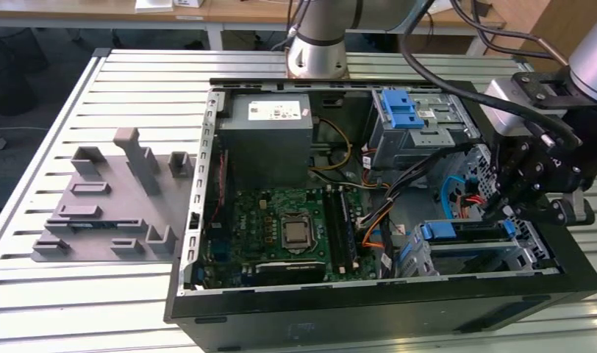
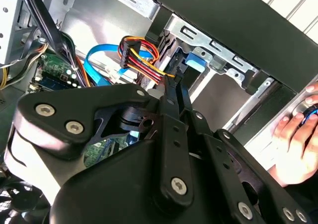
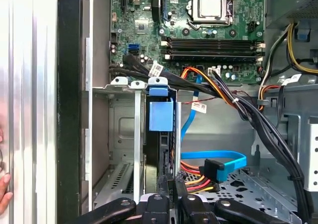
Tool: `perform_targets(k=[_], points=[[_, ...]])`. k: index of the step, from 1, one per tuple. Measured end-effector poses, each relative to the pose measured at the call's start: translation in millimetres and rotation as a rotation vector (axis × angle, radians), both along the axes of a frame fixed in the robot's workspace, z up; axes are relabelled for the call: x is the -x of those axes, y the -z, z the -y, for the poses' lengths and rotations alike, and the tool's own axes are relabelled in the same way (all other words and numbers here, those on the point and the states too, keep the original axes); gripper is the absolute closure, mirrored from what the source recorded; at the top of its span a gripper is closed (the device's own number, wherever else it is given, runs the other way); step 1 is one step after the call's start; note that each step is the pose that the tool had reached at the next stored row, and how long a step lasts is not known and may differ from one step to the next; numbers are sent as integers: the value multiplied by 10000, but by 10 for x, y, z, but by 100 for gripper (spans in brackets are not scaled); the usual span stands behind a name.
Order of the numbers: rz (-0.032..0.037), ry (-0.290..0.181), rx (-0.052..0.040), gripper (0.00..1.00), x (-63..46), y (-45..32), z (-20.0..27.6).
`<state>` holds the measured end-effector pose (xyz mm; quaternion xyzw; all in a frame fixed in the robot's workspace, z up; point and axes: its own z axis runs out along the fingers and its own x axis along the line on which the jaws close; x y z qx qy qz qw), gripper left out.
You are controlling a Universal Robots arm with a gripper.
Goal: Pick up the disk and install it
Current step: 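Insert the first disk wire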
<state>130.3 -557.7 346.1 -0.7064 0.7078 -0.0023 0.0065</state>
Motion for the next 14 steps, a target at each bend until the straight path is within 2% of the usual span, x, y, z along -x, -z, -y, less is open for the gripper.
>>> perform_targets(k=[11,14], points=[[1,34,0,84,3,30,1],[1,29,-50,84,14,40,1]])
